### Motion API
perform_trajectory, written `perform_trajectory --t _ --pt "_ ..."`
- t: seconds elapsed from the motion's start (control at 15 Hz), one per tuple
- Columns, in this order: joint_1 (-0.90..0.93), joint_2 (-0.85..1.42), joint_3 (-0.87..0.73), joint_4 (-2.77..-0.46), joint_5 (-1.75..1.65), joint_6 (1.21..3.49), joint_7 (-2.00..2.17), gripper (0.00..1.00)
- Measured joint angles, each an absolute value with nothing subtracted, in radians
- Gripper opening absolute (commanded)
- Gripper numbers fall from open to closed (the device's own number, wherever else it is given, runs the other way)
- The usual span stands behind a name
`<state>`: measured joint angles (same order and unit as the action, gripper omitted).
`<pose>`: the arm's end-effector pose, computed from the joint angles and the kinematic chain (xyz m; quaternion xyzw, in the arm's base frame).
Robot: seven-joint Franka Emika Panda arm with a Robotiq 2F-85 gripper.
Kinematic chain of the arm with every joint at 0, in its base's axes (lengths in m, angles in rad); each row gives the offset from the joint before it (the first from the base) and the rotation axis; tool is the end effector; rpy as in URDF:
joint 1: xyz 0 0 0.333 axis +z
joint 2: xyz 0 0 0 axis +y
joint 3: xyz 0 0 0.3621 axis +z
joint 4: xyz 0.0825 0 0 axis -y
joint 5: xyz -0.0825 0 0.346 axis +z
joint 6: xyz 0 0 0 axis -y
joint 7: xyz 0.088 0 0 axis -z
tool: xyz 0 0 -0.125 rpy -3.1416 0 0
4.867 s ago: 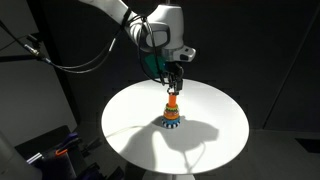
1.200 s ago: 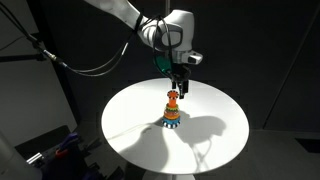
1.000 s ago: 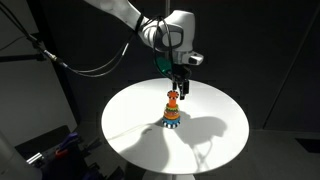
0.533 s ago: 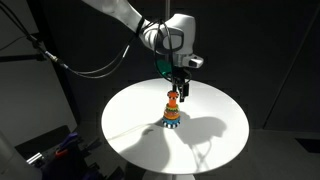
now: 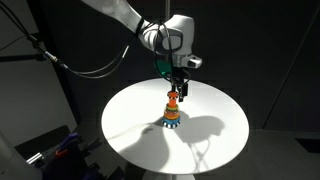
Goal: Pick up the white and black striped ring and place it on the ring stacking rack
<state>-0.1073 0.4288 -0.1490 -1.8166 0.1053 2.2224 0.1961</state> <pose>0.6154 -0.1463 0.3519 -0.9683 0.2494 0.0081 0.0109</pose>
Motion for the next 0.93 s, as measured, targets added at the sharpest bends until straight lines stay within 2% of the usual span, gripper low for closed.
perform_trajectory --t 0.93 --pt "-0.098 0.445 -0.146 -1.800 0.105 2.222 0.198 1.00"
